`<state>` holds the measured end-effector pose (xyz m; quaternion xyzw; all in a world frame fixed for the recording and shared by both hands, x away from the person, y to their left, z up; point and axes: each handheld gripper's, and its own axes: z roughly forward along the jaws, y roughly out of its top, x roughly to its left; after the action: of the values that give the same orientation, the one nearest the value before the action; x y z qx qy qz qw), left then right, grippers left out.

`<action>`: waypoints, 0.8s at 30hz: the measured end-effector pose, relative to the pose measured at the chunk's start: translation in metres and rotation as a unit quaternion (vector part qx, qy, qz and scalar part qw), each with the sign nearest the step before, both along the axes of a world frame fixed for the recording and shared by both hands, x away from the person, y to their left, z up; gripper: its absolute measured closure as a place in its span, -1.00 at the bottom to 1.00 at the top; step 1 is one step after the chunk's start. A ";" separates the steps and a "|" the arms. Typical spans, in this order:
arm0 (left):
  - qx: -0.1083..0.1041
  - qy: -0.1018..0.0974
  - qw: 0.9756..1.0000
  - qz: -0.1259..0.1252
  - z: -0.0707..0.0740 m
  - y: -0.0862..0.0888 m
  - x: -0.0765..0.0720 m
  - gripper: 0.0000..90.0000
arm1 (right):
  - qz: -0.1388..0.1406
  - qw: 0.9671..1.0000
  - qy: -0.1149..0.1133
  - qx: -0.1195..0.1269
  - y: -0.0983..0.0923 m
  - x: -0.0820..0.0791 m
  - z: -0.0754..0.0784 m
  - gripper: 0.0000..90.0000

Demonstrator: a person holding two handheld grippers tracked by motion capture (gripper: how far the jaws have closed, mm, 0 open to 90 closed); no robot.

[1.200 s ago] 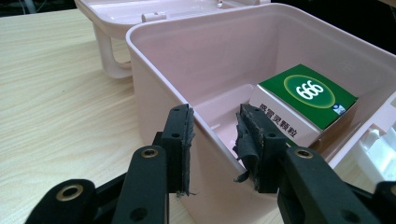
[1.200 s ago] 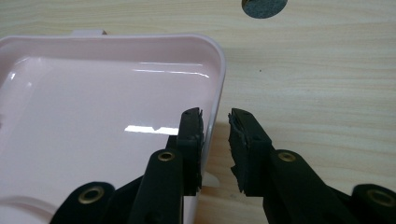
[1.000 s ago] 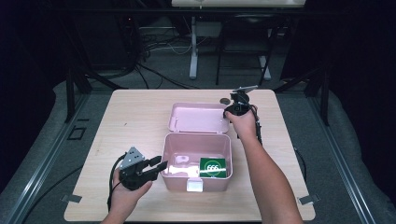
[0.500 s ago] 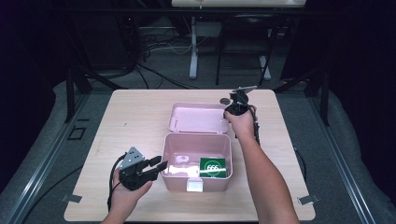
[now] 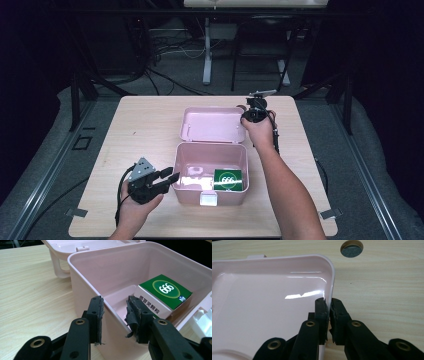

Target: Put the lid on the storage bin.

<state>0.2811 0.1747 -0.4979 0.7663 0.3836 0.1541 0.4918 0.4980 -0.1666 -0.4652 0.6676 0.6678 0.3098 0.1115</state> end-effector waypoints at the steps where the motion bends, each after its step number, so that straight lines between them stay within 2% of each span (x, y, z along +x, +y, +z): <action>1: 0.000 0.000 1.000 0.000 0.000 0.000 0.000 0.44 | 0.000 1.000 0.000 0.000 0.000 0.000 0.000 0.89; 14: 0.001 0.001 1.000 -0.002 0.000 0.000 -0.001 0.45 | 0.006 0.999 -0.040 0.013 -0.005 -0.013 0.019 0.92; 24: 0.002 0.006 1.000 -0.004 0.001 0.000 -0.004 0.45 | 0.016 0.998 -0.060 0.008 -0.006 -0.023 0.029 0.93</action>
<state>0.2775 0.1748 -0.4968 0.7698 0.3832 0.1485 0.4883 0.4754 -0.1722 -0.4362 0.6376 0.6682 0.3565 0.1410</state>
